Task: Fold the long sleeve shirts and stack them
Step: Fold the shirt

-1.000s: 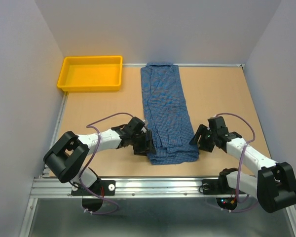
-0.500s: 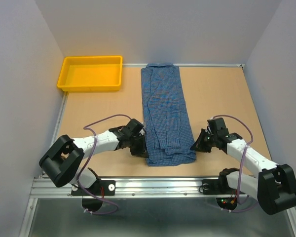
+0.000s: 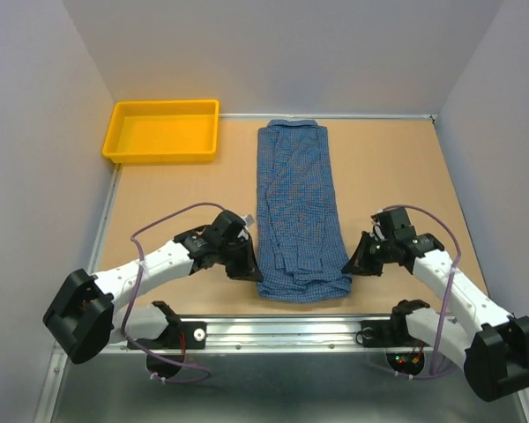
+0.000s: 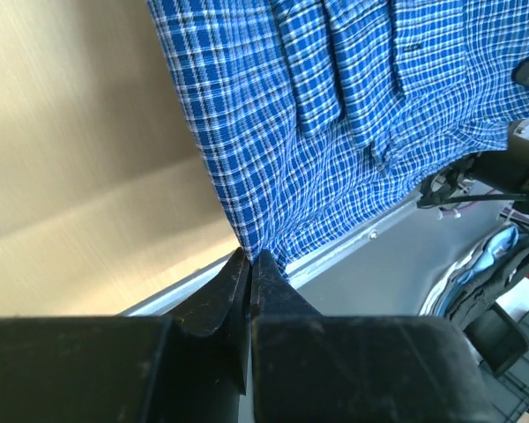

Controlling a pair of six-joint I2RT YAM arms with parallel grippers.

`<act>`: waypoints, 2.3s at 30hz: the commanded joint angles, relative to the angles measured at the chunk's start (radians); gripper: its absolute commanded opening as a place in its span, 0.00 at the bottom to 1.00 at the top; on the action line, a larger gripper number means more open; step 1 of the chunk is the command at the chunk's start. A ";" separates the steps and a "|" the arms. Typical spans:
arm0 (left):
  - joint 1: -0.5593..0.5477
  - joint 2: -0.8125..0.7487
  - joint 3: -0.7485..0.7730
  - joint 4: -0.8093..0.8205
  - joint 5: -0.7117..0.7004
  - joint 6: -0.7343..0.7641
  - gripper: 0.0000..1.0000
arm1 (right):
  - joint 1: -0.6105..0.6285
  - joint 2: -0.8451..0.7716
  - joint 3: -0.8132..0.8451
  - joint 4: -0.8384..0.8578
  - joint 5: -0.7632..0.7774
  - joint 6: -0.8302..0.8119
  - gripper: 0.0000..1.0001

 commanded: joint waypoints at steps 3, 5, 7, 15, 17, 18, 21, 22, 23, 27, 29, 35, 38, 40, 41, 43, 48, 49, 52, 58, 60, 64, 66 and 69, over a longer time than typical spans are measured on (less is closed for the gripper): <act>0.102 0.041 0.132 -0.015 0.009 0.046 0.05 | -0.002 0.141 0.290 -0.021 0.085 -0.087 0.01; 0.162 0.090 0.198 -0.002 0.012 0.068 0.05 | -0.002 0.204 0.357 -0.015 0.116 -0.107 0.01; 0.193 0.128 0.249 0.001 0.017 0.098 0.05 | -0.002 0.290 0.441 0.013 0.120 -0.121 0.01; 0.273 0.375 0.539 0.010 0.037 0.166 0.05 | -0.016 0.537 0.660 0.113 0.105 -0.122 0.01; 0.285 0.417 0.589 0.015 0.034 0.174 0.05 | -0.024 0.586 0.708 0.125 0.099 -0.122 0.01; 0.291 0.458 0.641 0.012 0.034 0.183 0.05 | -0.030 0.631 0.755 0.128 0.097 -0.124 0.01; 0.330 0.545 0.739 -0.001 0.029 0.206 0.05 | -0.057 0.718 0.854 0.133 0.093 -0.132 0.01; 0.337 0.565 0.761 -0.005 0.028 0.211 0.05 | -0.064 0.738 0.875 0.136 0.088 -0.133 0.01; 0.347 0.582 0.796 -0.008 0.023 0.214 0.05 | -0.070 0.763 0.895 0.136 0.083 -0.136 0.01; 0.389 0.657 0.847 0.011 -0.008 0.226 0.05 | -0.085 0.869 0.996 0.139 0.080 -0.148 0.01; 0.405 0.694 0.879 0.030 -0.018 0.247 0.05 | -0.088 0.930 1.043 0.149 0.080 -0.153 0.01; 0.416 0.789 0.941 0.097 -0.035 0.280 0.05 | -0.090 1.077 1.127 0.203 0.067 -0.165 0.01; 0.416 0.817 0.959 0.139 -0.022 0.284 0.05 | -0.090 1.113 1.151 0.214 0.073 -0.178 0.01; 0.416 0.835 0.976 0.160 -0.022 0.301 0.05 | -0.091 1.137 1.168 0.215 0.080 -0.190 0.01; 0.416 0.842 0.984 0.162 -0.025 0.307 0.05 | -0.093 1.140 1.176 0.215 0.080 -0.194 0.01; 0.416 0.849 1.004 0.176 -0.037 0.329 0.05 | -0.091 1.154 1.196 0.217 0.082 -0.202 0.01; 0.416 0.871 1.034 0.215 -0.058 0.353 0.06 | -0.096 1.177 1.228 0.219 0.113 -0.208 0.02; 0.416 0.875 1.037 0.219 -0.058 0.356 0.06 | -0.097 1.183 1.231 0.220 0.114 -0.208 0.02; 0.416 0.898 1.039 0.228 -0.064 0.358 0.08 | -0.103 1.206 1.244 0.220 0.126 -0.207 0.06; 0.416 0.947 1.056 0.240 -0.094 0.361 0.20 | -0.110 1.232 1.245 0.222 0.165 -0.207 0.24; 0.416 0.960 1.074 0.246 -0.103 0.364 0.34 | -0.110 1.232 1.248 0.222 0.177 -0.208 0.37; 0.416 0.948 1.119 0.248 -0.129 0.369 0.60 | -0.114 1.187 1.271 0.222 0.205 -0.224 0.55; 0.416 0.919 1.146 0.248 -0.149 0.369 0.75 | -0.116 1.154 1.282 0.222 0.246 -0.236 0.64; 0.416 0.853 1.163 0.252 -0.187 0.360 0.79 | -0.116 1.081 1.296 0.222 0.281 -0.297 0.70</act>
